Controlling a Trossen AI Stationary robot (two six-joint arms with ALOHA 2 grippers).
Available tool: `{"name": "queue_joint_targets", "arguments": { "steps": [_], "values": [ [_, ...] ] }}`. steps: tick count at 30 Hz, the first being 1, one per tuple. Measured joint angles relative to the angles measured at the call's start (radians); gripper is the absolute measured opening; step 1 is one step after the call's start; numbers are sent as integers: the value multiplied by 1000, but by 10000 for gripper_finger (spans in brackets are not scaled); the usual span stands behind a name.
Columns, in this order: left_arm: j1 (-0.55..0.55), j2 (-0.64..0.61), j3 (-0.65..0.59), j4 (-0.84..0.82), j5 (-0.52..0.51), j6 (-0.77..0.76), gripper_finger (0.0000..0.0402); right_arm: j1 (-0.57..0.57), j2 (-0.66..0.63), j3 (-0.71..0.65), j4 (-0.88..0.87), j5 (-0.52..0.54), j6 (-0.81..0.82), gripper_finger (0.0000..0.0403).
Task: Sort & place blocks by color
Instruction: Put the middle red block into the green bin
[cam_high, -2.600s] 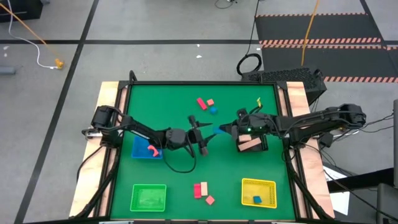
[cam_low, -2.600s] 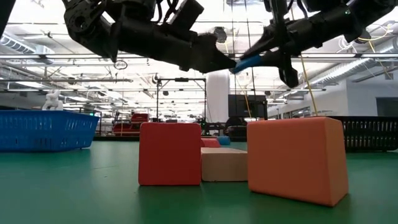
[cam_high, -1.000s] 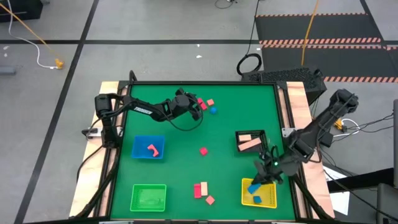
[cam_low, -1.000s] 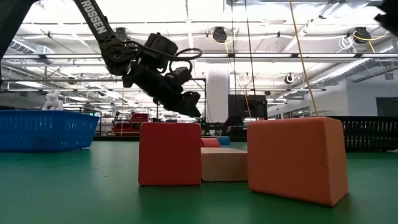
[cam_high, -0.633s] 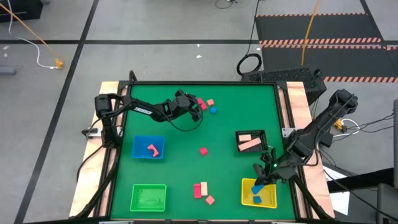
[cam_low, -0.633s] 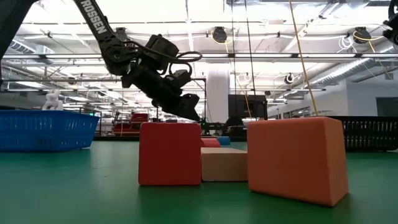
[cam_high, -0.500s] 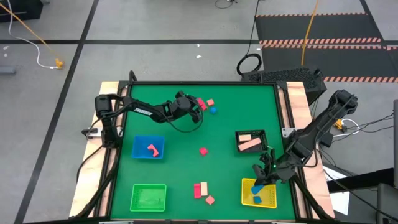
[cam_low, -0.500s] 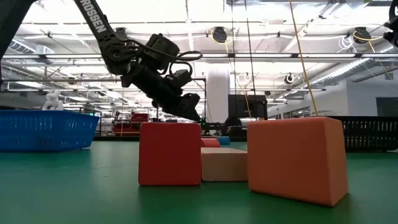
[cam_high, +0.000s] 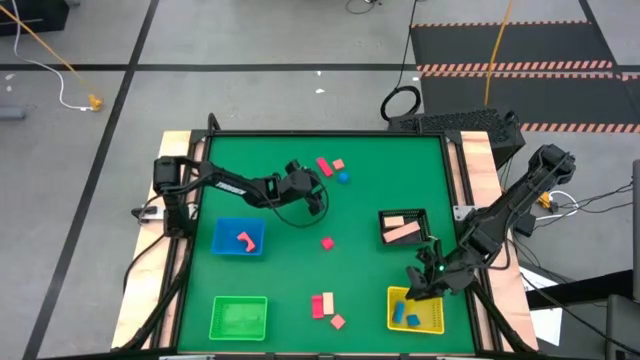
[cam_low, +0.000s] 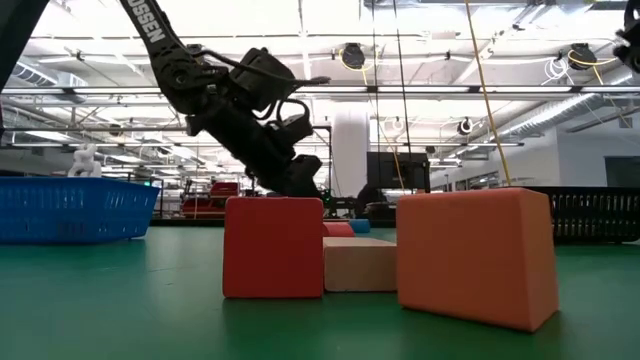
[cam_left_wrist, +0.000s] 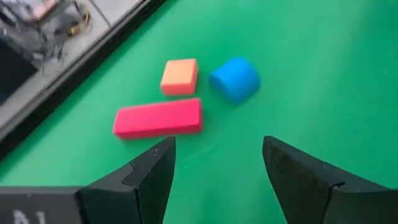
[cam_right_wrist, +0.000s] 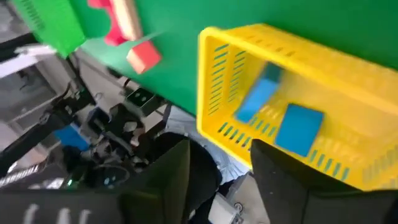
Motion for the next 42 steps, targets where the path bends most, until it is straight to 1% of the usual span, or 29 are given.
{"name": "queue_joint_targets", "arguments": {
  "steps": [2, 3, 6, 9, 11, 13, 15, 17, 20, 24, 28, 30, 33, 36, 38, 42],
  "values": [
    [-2, 0, 0, 38, 0, 35, 243, 0, 0, 0, 35, 15, -45, 179],
    [0, 0, 0, 60, 0, 46, 243, 0, 0, 0, 54, 41, -69, 183],
    [10, 0, 0, 108, 0, 31, 243, 0, 0, 0, 103, 171, -165, 189],
    [18, 0, 0, 116, 6, -58, 243, -5, 0, 0, 114, 300, -267, 190],
    [19, 0, 0, 82, 59, -100, 243, -13, 0, 0, 110, 363, -348, 190],
    [11, 0, 0, 20, 165, -115, 244, -25, 0, 0, 108, 412, -438, 190],
    [-9, 0, 0, -52, 287, -79, 243, -39, 0, 0, 102, 448, -527, 190],
    [-39, 0, 0, -124, 355, 0, 243, -58, 0, 0, 89, 452, -608, 190],
    [-90, 0, 0, -191, 362, 129, 243, -87, 0, 0, 83, 451, -726, 190],
    [-151, 0, 1, -188, 361, 293, 243, -122, 0, 0, 84, 451, -869, 189],
    [-199, 0, 1, -150, 438, 445, 243, -146, 0, 0, 85, 451, -990, 190],
    [-214, 0, 1, -121, 470, 494, 243, -158, 0, 0, 85, 451, -1036, 189],
    [-220, 0, 1, -97, 476, 549, 243, -170, 0, 0, 85, 451, -1085, 188],
    [-219, 0, 1, -85, 480, 582, 243, -175, 0, 0, 86, 451, -1088, 188],
    [-219, 0, 1, -86, 501, 575, 243, -174, 0, 0, 86, 448, -1085, 188],
    [-225, 0, 1, -84, 552, 498, 243, -174, 0, 0, 86, 447, -1086, 188]
  ]
}}
